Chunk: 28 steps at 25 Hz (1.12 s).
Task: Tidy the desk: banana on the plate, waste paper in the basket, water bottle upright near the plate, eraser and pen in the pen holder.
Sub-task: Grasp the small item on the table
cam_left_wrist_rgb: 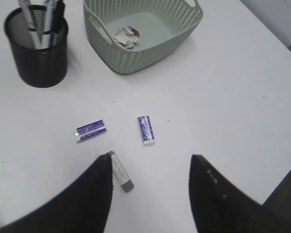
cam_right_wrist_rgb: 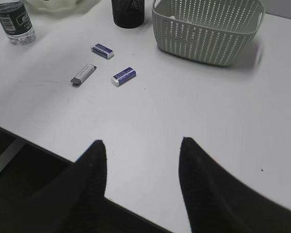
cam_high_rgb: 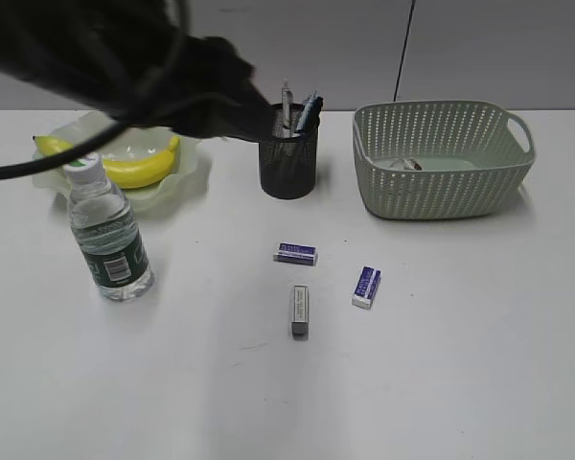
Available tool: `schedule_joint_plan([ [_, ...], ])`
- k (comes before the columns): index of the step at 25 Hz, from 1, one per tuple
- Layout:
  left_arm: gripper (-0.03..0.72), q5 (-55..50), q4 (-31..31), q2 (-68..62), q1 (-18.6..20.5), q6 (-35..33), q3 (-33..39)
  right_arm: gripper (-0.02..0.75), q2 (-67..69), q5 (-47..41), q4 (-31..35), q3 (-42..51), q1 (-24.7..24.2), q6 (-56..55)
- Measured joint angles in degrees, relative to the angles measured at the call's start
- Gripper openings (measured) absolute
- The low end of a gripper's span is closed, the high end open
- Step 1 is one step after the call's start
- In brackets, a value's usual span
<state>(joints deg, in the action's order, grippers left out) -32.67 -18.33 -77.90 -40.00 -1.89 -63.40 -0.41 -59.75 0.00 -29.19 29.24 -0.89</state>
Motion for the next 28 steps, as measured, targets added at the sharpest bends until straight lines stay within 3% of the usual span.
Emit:
schedule_joint_plan([
  [11,0.382,-3.25,-0.13,-34.20,-5.97,0.44,-23.53,0.391,0.00,0.00,0.00,0.00,0.00,0.05],
  [17,0.397,-9.38,10.07,-46.45,-8.20,10.79,-34.57,0.391,-0.07,0.00,0.00,0.00,0.00,0.05],
  [22,0.461,-14.20,12.46,-53.56,-9.13,13.56,-40.58,0.391,-0.09,0.00,0.00,0.00,0.00,0.05],
  [28,0.475,-14.31,14.92,-56.49,-9.19,15.05,-42.79,0.391,-0.15,0.00,0.00,0.00,0.00,0.11],
])
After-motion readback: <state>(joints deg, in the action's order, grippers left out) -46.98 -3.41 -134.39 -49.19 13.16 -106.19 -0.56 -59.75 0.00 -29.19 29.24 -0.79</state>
